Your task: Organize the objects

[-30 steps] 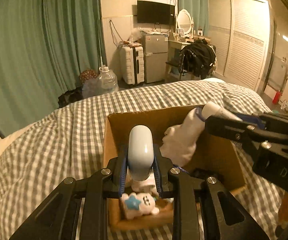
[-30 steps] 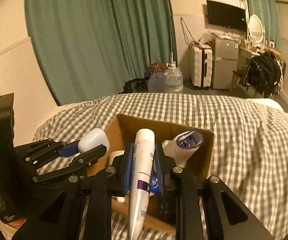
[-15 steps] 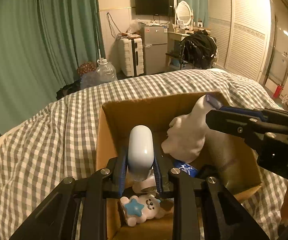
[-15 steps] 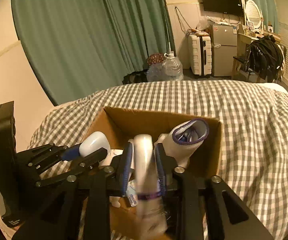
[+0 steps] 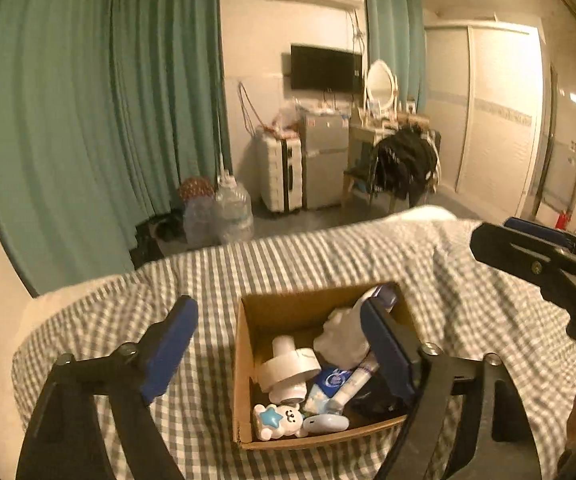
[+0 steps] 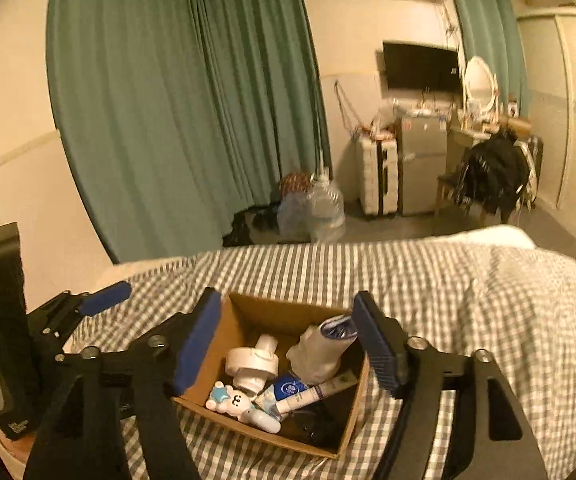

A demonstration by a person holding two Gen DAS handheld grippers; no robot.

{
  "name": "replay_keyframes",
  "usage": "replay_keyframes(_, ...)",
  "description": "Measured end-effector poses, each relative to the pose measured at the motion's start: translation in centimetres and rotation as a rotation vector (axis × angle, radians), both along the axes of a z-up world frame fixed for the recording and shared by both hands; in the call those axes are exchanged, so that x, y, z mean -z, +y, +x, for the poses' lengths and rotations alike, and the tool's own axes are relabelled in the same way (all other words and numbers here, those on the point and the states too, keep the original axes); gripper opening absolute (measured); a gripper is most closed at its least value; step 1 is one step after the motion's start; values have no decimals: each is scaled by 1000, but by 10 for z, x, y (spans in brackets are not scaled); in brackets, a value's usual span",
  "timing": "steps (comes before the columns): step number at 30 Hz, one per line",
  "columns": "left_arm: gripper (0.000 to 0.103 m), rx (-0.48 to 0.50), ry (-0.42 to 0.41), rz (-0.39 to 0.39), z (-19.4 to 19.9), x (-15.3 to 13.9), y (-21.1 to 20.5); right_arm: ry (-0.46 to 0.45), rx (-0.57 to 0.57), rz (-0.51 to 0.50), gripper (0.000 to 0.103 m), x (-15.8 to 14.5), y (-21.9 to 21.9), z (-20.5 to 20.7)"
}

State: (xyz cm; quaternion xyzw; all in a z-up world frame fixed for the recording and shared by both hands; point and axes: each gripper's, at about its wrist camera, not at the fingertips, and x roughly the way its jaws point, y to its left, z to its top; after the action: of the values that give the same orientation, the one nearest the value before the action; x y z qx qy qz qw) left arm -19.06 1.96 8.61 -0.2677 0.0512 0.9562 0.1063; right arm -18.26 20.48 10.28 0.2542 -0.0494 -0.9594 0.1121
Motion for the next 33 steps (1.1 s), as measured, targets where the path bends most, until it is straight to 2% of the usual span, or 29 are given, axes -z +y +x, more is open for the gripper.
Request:
replay_keyframes(4,98,-8,78,17,27,-31,-5,76,17,24,87,-28,-3,31)
replay_keyframes(10,103,-29,205,5,68,-71,-12,206,49,82,97,-65,-4,80)
replay_keyframes(13,103,-44,269,-1,90,-81,-16,276,82,101,100,-75,-2,108)
replay_keyframes(16,103,-56,300,14,108,-83,-24,321,117,136,102,-77,-2,128)
replay_keyframes(21,103,-91,354,13,133,-81,-32,333,135,229,102,-62,-11,149)
replay_keyframes(24,103,-105,383,18,146,-70,-35,322,146,206,102,-50,-6,153)
replay_keyframes(28,103,-136,358,34,148,-41,-38,318,176,158,103,-24,2,154)
replay_keyframes(33,103,-150,313,9,143,2,-36,289,168,210,102,20,-8,140)
